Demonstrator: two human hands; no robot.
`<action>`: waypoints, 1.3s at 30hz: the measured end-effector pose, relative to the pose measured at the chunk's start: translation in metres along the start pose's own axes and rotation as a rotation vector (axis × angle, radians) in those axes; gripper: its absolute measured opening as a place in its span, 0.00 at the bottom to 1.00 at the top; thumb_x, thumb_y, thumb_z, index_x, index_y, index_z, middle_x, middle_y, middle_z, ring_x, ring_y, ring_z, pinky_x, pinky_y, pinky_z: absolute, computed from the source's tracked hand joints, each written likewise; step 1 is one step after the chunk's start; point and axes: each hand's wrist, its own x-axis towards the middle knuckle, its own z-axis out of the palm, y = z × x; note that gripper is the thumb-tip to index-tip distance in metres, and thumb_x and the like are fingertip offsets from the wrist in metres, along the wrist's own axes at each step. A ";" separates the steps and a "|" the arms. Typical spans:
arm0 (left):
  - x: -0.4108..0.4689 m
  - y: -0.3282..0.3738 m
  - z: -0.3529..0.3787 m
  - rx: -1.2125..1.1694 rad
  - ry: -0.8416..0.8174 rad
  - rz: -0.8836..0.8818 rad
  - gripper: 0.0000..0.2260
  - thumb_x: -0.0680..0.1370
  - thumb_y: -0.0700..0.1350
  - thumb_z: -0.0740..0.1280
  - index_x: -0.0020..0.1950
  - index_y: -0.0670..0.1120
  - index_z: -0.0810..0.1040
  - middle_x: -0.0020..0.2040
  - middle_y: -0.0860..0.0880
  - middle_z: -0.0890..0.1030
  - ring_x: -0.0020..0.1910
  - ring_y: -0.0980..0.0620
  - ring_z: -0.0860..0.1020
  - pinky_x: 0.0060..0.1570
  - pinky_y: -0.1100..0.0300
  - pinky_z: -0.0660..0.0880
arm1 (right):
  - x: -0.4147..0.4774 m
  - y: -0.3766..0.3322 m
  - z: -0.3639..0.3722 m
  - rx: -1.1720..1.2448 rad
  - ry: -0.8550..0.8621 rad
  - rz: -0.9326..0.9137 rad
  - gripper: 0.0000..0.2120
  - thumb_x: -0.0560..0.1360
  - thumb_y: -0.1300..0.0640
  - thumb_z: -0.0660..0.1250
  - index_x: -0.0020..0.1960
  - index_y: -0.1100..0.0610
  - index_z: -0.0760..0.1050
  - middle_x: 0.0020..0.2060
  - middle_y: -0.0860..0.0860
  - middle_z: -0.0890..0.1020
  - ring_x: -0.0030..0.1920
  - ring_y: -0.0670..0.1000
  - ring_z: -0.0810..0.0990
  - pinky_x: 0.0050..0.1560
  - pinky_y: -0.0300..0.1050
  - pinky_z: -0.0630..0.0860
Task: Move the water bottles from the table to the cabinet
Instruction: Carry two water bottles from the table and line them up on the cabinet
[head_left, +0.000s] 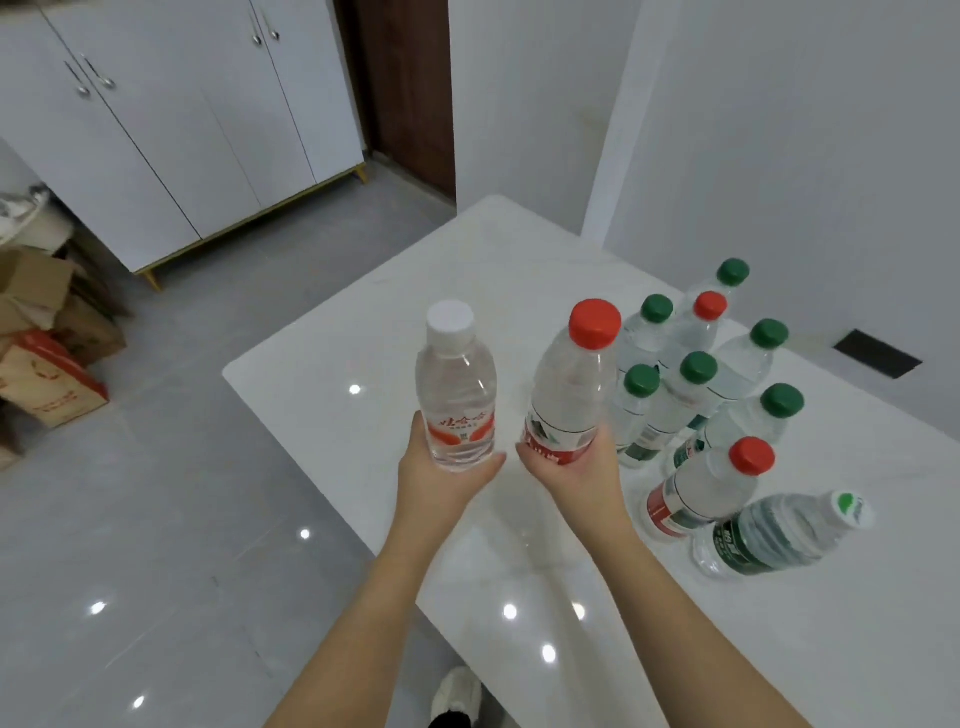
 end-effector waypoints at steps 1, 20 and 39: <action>0.000 0.020 -0.006 -0.019 0.019 0.037 0.30 0.59 0.56 0.78 0.58 0.55 0.73 0.48 0.59 0.82 0.48 0.61 0.81 0.44 0.67 0.78 | -0.001 -0.020 -0.001 0.031 0.022 -0.041 0.25 0.67 0.64 0.77 0.60 0.60 0.70 0.48 0.56 0.81 0.47 0.53 0.82 0.47 0.47 0.81; -0.073 0.225 -0.121 -0.246 0.458 0.418 0.24 0.63 0.47 0.81 0.52 0.60 0.74 0.49 0.56 0.83 0.49 0.57 0.81 0.52 0.53 0.78 | -0.038 -0.235 -0.003 0.274 0.078 -0.485 0.27 0.66 0.58 0.79 0.56 0.39 0.70 0.46 0.29 0.79 0.47 0.33 0.79 0.38 0.26 0.75; 0.002 0.193 -0.327 -0.167 0.532 0.370 0.26 0.65 0.43 0.80 0.57 0.56 0.73 0.50 0.58 0.81 0.45 0.67 0.79 0.44 0.64 0.73 | 0.004 -0.285 0.224 0.381 0.062 -0.490 0.31 0.68 0.58 0.79 0.67 0.50 0.70 0.54 0.41 0.80 0.53 0.39 0.80 0.47 0.30 0.78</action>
